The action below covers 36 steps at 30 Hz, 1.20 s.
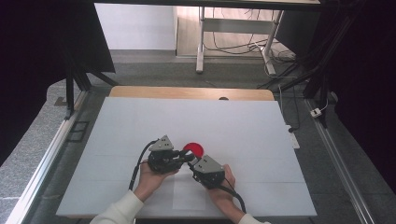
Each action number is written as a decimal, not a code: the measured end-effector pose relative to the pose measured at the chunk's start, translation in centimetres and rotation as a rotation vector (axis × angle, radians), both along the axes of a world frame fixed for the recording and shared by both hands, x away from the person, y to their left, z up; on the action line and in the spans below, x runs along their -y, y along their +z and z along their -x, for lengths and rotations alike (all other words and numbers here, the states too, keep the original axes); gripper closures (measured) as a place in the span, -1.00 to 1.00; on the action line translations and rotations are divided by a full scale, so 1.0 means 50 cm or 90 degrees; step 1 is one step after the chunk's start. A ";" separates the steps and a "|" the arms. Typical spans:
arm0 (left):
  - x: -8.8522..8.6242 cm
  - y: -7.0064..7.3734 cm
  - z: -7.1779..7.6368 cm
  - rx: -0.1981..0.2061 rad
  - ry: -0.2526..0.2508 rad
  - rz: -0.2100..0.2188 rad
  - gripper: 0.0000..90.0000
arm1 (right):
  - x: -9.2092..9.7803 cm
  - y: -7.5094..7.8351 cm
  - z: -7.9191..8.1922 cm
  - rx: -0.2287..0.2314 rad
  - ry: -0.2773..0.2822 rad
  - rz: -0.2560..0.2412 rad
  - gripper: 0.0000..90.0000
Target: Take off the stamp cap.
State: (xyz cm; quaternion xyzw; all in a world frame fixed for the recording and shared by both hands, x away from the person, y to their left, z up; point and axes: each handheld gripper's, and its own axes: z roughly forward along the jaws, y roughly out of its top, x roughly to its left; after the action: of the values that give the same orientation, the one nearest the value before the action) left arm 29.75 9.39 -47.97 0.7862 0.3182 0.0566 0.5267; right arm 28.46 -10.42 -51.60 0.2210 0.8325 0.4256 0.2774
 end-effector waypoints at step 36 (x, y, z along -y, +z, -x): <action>-0.059 0.024 0.002 0.015 0.036 0.047 0.69 | 0.033 0.004 -0.008 -0.029 0.023 -0.034 0.44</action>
State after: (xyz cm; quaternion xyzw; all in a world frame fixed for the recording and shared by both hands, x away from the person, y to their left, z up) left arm 29.63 12.35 -46.75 0.7560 0.3361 0.0689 0.5575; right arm 28.88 -12.07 -51.39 0.2226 0.8306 0.4480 0.2447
